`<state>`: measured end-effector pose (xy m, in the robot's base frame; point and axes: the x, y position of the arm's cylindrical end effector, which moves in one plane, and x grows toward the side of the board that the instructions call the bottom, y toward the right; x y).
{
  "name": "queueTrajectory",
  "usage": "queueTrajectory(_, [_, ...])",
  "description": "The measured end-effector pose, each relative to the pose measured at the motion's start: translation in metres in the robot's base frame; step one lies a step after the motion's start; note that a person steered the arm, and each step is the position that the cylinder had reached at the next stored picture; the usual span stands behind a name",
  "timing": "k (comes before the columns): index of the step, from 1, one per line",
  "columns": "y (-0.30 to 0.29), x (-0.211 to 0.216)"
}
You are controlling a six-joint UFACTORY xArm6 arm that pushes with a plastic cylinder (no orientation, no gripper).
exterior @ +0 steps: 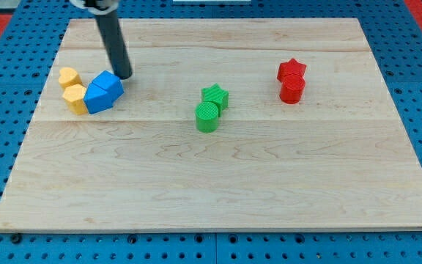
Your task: Separate green star and green circle
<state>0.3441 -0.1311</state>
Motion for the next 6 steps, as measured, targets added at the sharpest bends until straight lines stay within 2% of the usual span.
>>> queueTrajectory(2, [0.192, -0.031])
queueTrajectory(3, [0.202, -0.002])
queueTrajectory(4, [0.196, -0.002])
queueTrajectory(5, [0.194, 0.025])
queueTrajectory(6, [0.166, 0.051])
